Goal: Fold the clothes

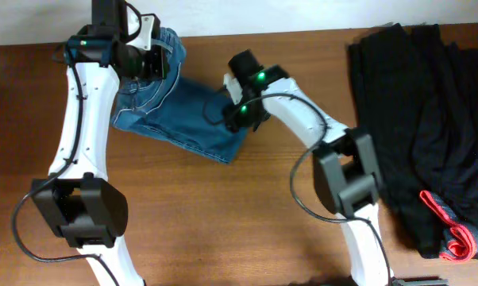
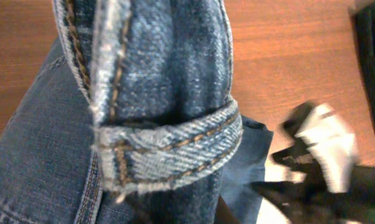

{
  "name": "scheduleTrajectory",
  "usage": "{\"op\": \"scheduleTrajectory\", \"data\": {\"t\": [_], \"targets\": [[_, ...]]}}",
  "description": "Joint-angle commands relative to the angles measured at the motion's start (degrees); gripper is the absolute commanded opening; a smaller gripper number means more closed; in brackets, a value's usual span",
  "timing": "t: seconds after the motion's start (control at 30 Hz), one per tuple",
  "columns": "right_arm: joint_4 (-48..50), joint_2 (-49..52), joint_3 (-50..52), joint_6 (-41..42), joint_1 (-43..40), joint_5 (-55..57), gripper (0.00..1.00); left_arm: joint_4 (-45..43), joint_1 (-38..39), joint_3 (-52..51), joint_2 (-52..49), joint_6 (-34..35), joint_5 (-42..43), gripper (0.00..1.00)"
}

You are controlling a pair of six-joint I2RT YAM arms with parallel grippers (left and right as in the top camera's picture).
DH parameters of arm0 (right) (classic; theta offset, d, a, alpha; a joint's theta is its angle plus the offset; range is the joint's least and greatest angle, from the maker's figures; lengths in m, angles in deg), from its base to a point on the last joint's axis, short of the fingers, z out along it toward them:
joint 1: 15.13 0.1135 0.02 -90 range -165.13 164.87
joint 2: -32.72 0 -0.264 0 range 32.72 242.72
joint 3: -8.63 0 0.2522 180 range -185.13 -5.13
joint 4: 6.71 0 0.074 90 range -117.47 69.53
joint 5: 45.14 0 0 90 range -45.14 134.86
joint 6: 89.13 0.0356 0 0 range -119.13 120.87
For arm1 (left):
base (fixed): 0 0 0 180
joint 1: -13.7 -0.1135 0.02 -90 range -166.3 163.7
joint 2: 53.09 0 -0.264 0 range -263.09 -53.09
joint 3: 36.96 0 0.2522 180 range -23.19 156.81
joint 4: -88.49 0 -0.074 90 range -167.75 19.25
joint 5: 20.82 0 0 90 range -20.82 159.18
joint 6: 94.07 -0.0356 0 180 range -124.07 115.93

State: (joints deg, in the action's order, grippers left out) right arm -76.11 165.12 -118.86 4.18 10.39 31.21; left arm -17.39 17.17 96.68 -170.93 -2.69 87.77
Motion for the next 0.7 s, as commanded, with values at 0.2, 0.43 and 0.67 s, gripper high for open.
{"op": "scheduleTrajectory", "data": {"t": [0.2,0.43,0.67], "targets": [[-5.6,-10.2,-0.8,0.6,-7.0,-0.7,0.68,1.7,3.7,2.0,0.4,0.8,2.4,0.01],[-7.2,-10.2,-0.8,0.6,-8.8,-0.7,0.67,1.9,7.8,2.0,0.1,0.3,2.3,0.01],[-8.4,-10.2,-0.8,3.6,-9.8,1.5,0.68,3.1,13.0,2.0,-2.4,0.3,0.2,0.02]]}}
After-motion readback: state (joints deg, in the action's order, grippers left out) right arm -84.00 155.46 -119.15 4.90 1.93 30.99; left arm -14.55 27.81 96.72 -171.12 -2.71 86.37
